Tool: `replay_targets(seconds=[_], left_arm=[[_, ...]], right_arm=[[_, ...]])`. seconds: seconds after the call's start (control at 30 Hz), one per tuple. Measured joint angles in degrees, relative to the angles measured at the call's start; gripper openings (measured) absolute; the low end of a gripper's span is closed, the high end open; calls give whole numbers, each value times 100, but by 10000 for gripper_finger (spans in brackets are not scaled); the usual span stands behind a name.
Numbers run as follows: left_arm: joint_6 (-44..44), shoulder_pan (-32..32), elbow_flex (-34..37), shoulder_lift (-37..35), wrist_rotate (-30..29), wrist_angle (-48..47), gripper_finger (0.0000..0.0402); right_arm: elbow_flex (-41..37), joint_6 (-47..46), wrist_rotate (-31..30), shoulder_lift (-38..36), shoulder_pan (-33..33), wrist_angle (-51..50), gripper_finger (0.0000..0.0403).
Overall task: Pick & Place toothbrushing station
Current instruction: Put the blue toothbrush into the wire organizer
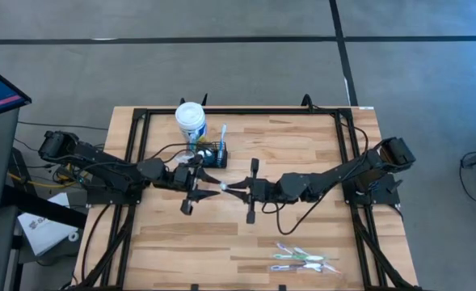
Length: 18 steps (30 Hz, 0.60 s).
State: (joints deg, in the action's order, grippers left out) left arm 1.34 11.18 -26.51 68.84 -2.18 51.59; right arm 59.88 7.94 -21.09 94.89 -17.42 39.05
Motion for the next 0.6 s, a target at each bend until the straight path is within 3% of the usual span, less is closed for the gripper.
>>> replay_targets(seconds=[0.27,0.6], left_arm=[[20,0,-16,494,-143,587,163],[17,-30,-268,883,-150,965,154]], right_arm=[[0,0,29,2,53,18,5],[0,0,29,2,71,-1,7]])
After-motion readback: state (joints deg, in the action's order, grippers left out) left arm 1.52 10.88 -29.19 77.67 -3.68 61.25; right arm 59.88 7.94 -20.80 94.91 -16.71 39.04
